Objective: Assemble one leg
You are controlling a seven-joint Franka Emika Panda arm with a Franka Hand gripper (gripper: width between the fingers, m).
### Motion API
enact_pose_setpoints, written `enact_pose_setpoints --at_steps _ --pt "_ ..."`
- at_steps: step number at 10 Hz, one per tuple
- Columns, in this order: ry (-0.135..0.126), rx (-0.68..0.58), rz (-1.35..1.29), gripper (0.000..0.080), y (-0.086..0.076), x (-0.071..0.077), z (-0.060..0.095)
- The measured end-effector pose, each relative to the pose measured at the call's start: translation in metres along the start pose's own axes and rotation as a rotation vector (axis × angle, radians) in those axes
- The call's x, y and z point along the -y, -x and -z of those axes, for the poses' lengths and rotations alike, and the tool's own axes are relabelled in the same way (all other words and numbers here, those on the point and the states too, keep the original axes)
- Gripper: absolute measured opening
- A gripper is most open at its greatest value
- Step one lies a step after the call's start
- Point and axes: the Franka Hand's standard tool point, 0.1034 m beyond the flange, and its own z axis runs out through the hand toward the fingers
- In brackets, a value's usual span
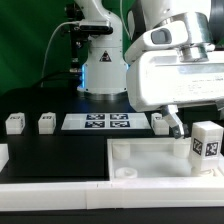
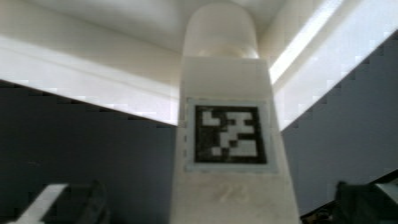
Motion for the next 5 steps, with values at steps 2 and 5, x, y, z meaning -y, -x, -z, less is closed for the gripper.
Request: enact_pose_setpoints --at_steps 2,5 --pt "0.002 -0.006 0.001 0.0647 -0.0032 -0.0006 0.0027" --pt "0.002 -0.005 0.001 0.0649 -0.0027 -0.0005 0.0021"
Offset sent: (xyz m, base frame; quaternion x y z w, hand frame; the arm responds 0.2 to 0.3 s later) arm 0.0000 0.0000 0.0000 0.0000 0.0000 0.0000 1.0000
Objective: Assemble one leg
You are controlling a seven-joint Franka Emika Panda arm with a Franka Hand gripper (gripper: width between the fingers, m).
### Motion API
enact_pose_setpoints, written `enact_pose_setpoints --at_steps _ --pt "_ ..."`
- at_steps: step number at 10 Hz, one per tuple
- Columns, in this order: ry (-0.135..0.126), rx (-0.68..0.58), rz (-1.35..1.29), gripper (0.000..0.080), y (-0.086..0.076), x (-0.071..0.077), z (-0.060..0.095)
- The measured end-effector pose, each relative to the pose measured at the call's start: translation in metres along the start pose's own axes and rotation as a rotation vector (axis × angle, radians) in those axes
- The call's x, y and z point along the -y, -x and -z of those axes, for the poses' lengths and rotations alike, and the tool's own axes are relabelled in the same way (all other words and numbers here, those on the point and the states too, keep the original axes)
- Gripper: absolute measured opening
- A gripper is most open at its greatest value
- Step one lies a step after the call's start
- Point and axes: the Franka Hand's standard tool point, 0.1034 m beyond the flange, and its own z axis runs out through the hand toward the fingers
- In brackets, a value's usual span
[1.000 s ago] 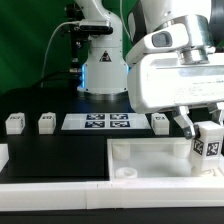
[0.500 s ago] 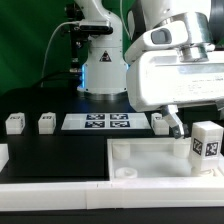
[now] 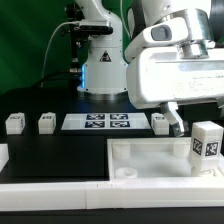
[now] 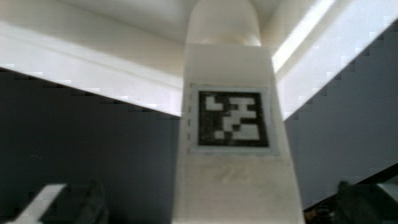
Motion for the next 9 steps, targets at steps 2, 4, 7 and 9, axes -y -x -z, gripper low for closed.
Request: enact_pose_setpoints --at_steps 2,4,7,9 --pt "-0.015 0.055 -0.006 0.0649 0.002 -0.003 0.005" --pt "-0.030 0.106 -0.004 0.0649 0.000 -0.003 0.013" --pt "-0.072 0.210 -0.007 0.0649 0.005 0.008 0.011" --pt "-0.133 0.406 -0.024 0.0649 0.009 0.017 0.012"
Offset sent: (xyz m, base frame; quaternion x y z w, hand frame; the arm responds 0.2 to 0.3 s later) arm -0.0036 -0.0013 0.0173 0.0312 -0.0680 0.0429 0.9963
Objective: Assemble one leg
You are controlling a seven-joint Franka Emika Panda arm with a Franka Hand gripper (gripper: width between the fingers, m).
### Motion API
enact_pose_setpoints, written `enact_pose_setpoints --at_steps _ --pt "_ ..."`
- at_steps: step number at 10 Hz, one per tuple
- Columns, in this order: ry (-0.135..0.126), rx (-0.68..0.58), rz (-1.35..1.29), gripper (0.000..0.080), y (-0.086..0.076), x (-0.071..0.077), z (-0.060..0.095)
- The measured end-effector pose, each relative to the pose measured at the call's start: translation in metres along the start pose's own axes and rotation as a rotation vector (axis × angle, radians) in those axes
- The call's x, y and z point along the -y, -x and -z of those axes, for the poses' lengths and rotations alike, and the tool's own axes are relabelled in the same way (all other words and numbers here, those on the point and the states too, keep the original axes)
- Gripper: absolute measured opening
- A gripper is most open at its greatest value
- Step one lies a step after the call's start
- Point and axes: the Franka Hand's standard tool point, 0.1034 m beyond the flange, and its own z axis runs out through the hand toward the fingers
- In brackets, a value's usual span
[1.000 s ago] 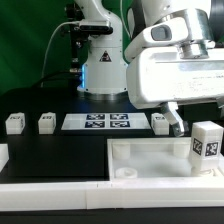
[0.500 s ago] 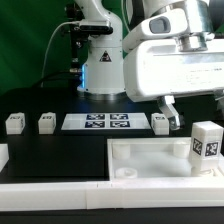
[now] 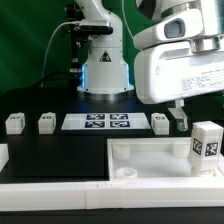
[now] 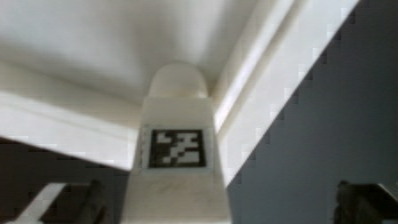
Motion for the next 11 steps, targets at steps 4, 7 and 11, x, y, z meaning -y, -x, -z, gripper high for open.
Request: enact_pose_setpoints --at_steps 4,7,11 --pt "-0.038 0.181 0.015 0.0649 -0.003 -0.009 -0.005" --pt "-0.035 0.174 0.004 0.0649 -0.006 -0.011 -0.004" --pt "-0.033 0.189 -0.061 0.0649 -0.008 -0.010 0.000"
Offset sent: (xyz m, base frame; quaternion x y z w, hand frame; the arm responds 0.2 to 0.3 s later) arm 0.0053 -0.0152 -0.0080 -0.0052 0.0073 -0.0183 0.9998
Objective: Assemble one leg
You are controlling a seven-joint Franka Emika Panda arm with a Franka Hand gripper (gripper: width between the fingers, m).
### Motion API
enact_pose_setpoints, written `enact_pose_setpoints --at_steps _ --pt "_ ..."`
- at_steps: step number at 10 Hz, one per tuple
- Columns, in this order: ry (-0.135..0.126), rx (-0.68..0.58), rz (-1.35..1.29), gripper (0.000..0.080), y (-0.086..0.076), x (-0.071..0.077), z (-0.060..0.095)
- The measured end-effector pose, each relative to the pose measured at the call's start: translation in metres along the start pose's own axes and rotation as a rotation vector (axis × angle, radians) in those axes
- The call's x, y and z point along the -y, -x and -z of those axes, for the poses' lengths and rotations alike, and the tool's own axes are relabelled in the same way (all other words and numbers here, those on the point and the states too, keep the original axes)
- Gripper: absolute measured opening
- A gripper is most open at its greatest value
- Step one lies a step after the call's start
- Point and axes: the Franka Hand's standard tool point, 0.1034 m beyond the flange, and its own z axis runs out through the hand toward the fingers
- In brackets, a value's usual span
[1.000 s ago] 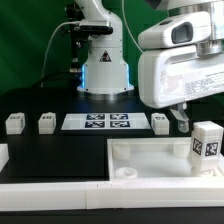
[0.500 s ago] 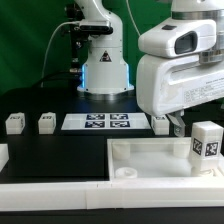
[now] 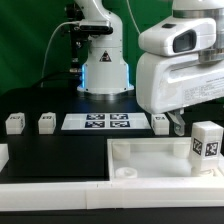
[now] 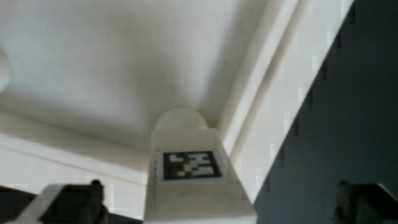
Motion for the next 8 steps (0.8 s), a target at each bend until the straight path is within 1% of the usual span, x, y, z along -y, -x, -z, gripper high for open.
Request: enact_pose_setpoints --at_steps 2,4,6,8 --pt "-0.001 0.003 -0.049 0.0649 -0.010 -0.007 0.002" --pt "-0.001 0.000 -0.048 0.0649 -0.012 -0.013 0.002" --pt "-0.001 -0.002 -0.046 0.0649 -0.011 -0.011 -0.004" --pt "-0.001 -0.002 -0.041 0.0649 -0.011 -0.009 -0.005"
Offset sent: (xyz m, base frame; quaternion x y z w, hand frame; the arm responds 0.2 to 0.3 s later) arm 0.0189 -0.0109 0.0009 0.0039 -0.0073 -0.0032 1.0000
